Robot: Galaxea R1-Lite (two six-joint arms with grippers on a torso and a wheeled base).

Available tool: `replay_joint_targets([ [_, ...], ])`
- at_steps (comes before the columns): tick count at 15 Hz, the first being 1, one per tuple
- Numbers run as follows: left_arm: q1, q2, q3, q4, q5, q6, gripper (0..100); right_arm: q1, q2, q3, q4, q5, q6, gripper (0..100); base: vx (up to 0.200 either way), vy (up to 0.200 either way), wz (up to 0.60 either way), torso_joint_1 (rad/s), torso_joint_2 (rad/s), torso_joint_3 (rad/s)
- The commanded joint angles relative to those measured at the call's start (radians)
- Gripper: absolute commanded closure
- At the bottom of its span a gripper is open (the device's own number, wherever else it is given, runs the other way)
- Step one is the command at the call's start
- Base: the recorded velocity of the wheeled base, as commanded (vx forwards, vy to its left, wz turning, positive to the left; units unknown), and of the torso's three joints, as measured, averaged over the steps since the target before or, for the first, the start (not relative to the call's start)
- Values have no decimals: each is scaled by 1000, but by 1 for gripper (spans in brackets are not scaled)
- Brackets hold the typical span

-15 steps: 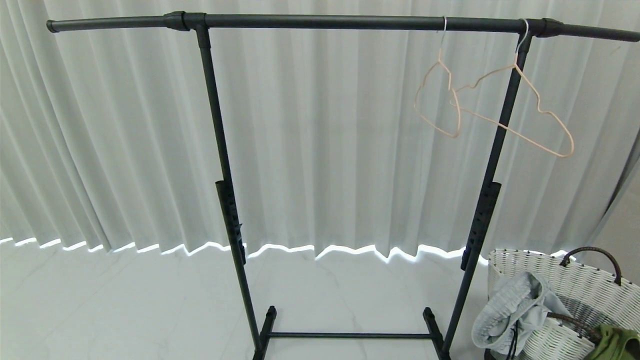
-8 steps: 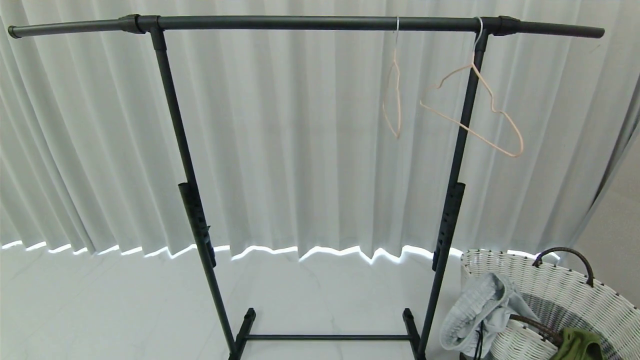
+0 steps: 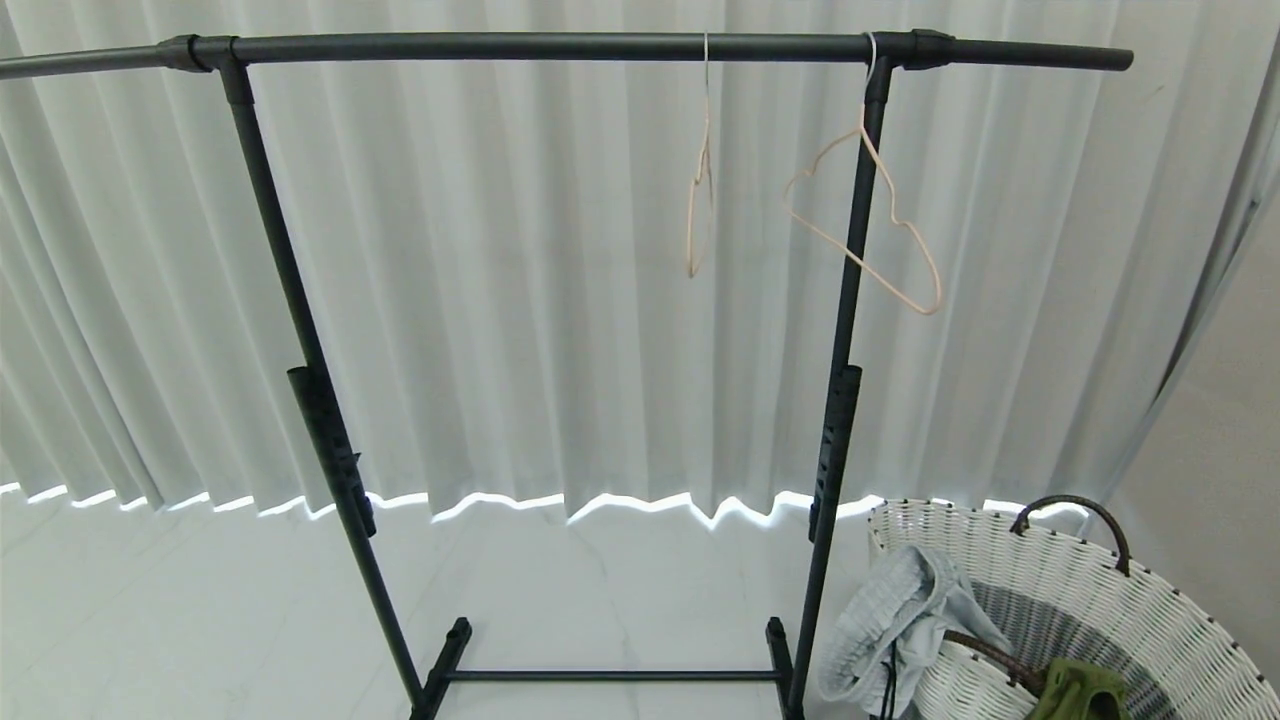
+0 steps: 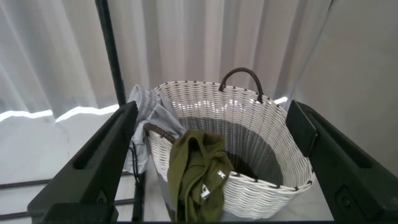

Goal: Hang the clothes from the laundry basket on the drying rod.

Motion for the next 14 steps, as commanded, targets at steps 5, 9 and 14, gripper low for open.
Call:
replay_joint_targets([
  [5, 0, 0, 0, -1, 0, 0, 0, 0, 1, 0, 1, 1, -13, 0, 0, 0, 0, 0, 0, 0],
  [9, 0, 0, 0, -1, 0, 3, 0, 0, 0, 0, -6, 1, -14, 0, 50, 0, 0, 1, 1, 1],
  [14, 0, 0, 0, -1, 0, -6, 0, 89, 282, -229, 2, 66, -70, 0, 0, 0, 0, 0, 0, 0],
])
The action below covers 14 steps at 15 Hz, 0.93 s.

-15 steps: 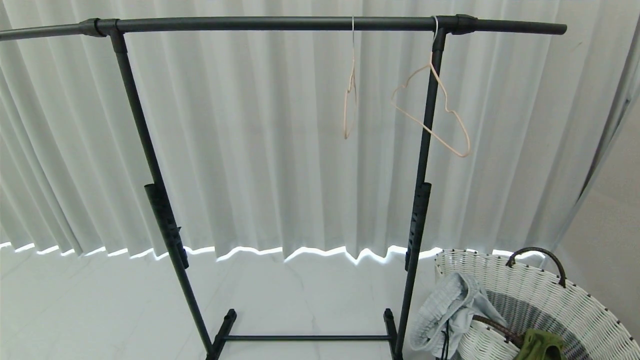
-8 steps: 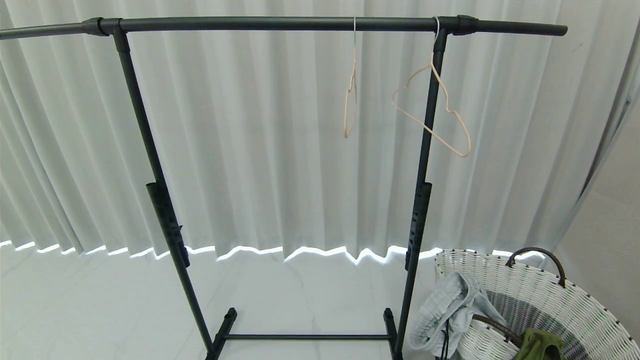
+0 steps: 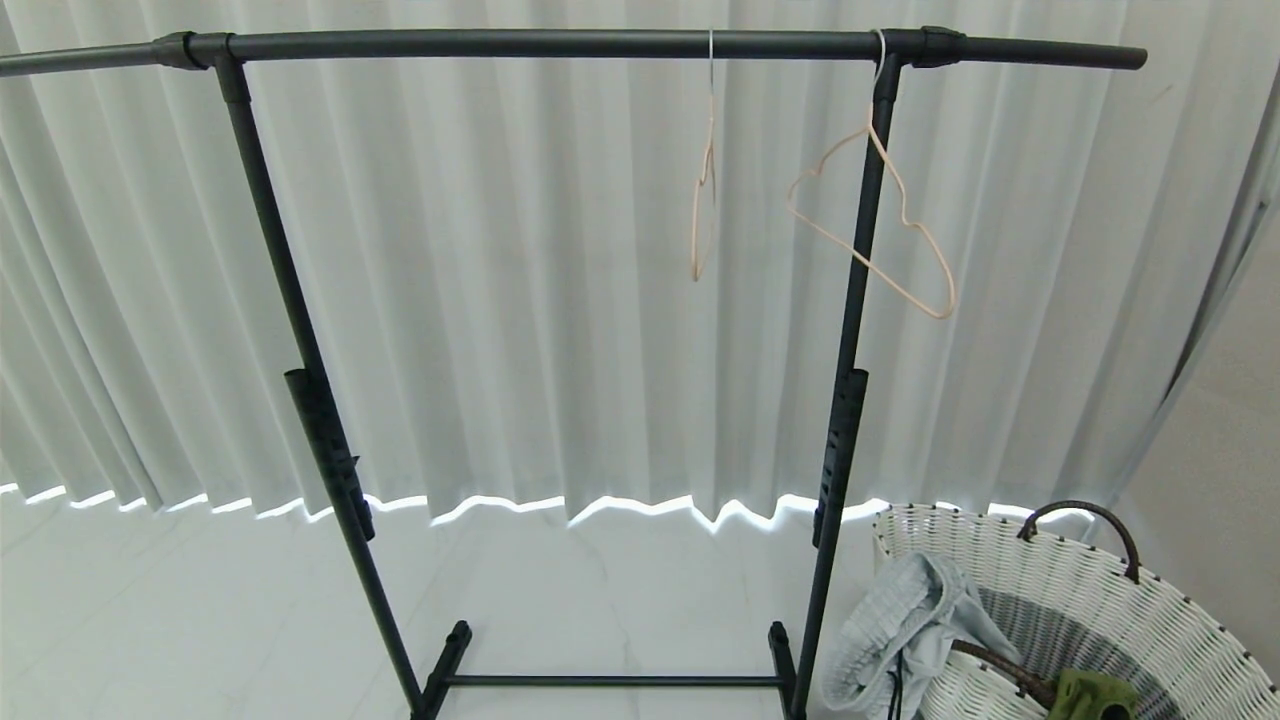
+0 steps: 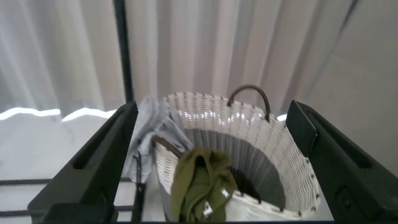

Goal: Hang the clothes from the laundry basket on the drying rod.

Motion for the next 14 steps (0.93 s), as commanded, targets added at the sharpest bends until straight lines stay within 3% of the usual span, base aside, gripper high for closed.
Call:
replay_joint_targets([
  [1, 0, 0, 0, 0, 0, -7, 0, 58, 346, -168, 22, 0, -109, 0, 0, 0, 0, 0, 0, 0],
  [3, 0, 0, 0, 0, 0, -22, 0, 43, 614, -203, 17, -75, -298, 0, 0, 0, 0, 0, 0, 0],
  [5, 0, 1, 0, 0, 0, -19, 0, 43, 800, -197, 15, -71, -433, 0, 0, 0, 0, 0, 0, 0],
  [8, 0, 1, 0, 0, 0, -16, 0, 9, 1065, -170, -26, -75, -541, 0, 0, 0, 0, 0, 0, 0],
  [11, 0, 0, 0, 0, 0, -16, 0, -105, 1246, -163, -72, -74, -733, 0, 0, 0, 0, 0, 0, 0],
  [14, 0, 0, 0, 0, 0, -16, 0, -169, 1456, -157, -185, -74, -821, 0, 0, 0, 0, 0, 0, 0],
])
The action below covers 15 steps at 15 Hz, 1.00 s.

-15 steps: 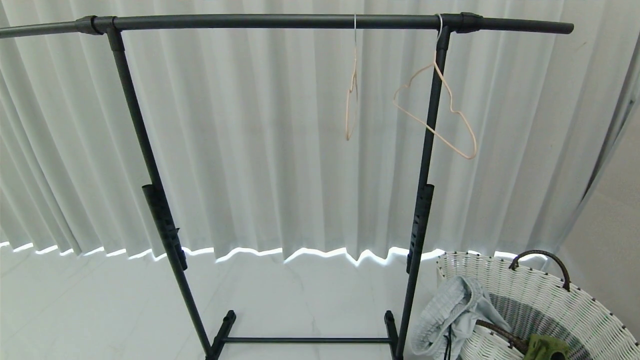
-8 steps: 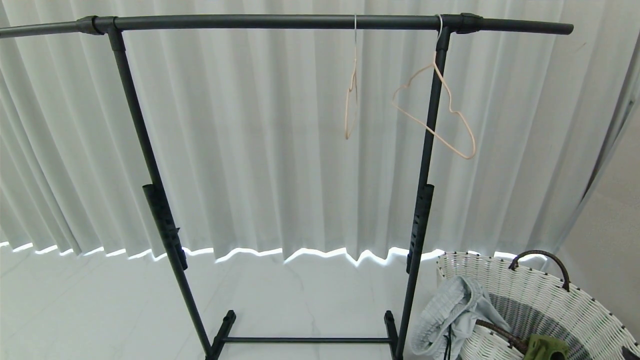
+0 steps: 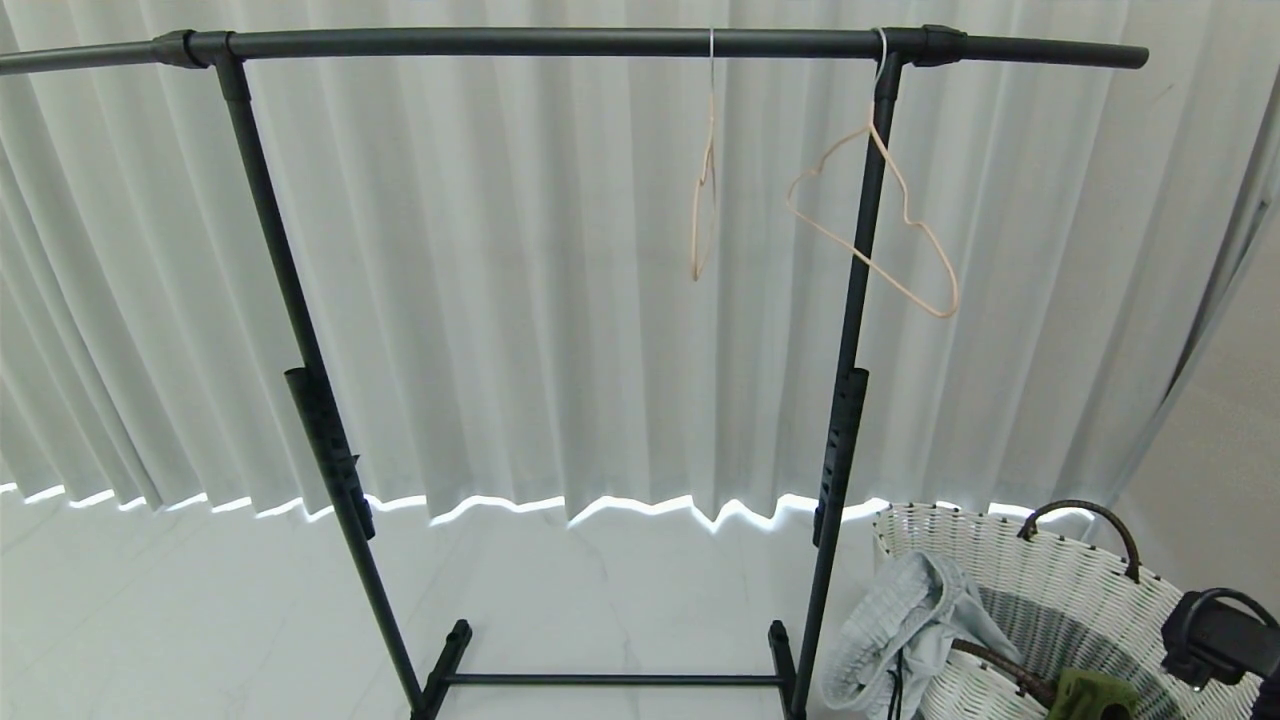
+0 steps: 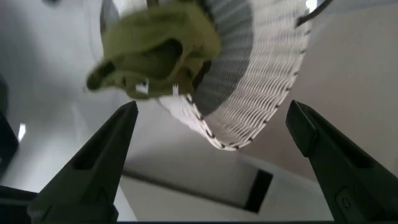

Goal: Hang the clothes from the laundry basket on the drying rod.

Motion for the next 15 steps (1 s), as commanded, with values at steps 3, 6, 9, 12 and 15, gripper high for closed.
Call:
replay_joint_targets([
  [3, 0, 1, 0, 0, 0, -1, 0, -78, 408, 5, -239, 6, -66, 0, 0, 0, 0, 0, 0, 0],
  [6, 0, 1, 0, 0, 0, -1, 0, -80, 531, -9, -373, 12, -61, 0, 0, 0, 0, 0, 0, 0],
  [9, 0, 1, 0, 0, 0, -1, 0, -86, 576, -14, -442, 24, -60, 0, 0, 0, 0, 0, 0, 0],
  [12, 0, 1, 0, 0, 0, -1, 0, -89, 612, -43, -483, 32, -56, 0, 0, 0, 0, 0, 0, 0],
  [15, 0, 0, 0, 0, 0, -1, 0, -89, 643, -32, -552, 35, -56, 0, 0, 0, 0, 0, 0, 0],
])
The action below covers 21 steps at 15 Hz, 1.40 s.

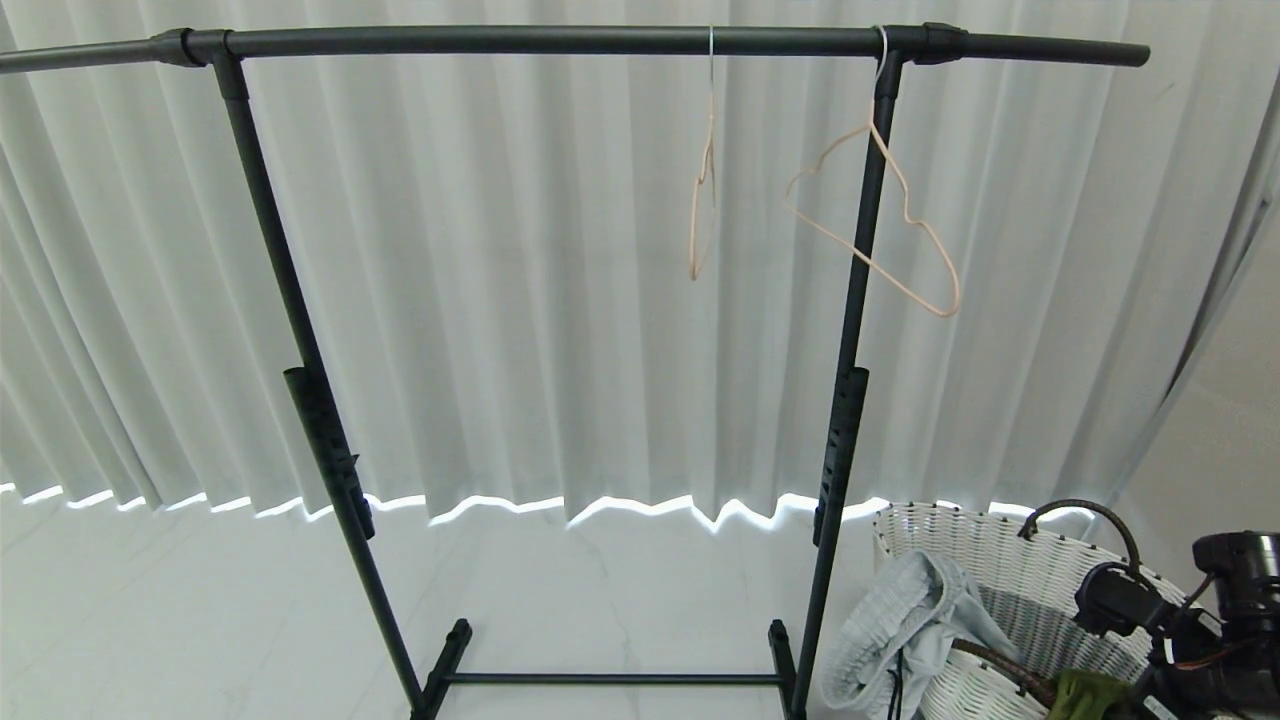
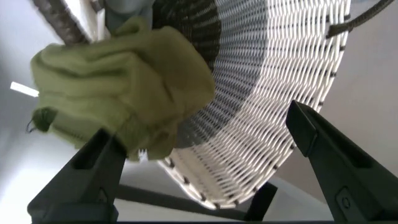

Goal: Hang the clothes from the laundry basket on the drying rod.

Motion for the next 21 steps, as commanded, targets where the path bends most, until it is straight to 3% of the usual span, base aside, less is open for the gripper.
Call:
replay_joint_targets([
  [1, 0, 1, 0, 0, 0, 0, 0, 0, 27, 3, -9, 5, 0, 100, 0, 0, 0, 0, 0, 0],
  [7, 0, 1, 0, 0, 0, 2, 0, 0, -115, 77, -11, 12, 3, 100, 0, 0, 0, 0, 0, 0],
  [11, 0, 0, 0, 0, 0, -5, 0, 3, -309, 126, 43, 9, 84, 100, 0, 0, 0, 0, 0, 0],
  [13, 0, 0, 0, 0, 2, -9, 0, 3, -385, 66, 136, 9, 112, 100, 0, 0, 0, 0, 0, 0],
  [17, 0, 0, 0, 0, 2, -9, 0, 8, -578, -168, 486, 16, 133, 100, 0, 0, 0, 0, 0, 0],
  [21, 0, 0, 0, 0, 2, -9, 0, 16, -780, -331, 788, 30, 204, 100, 0, 0, 0, 0, 0, 0],
])
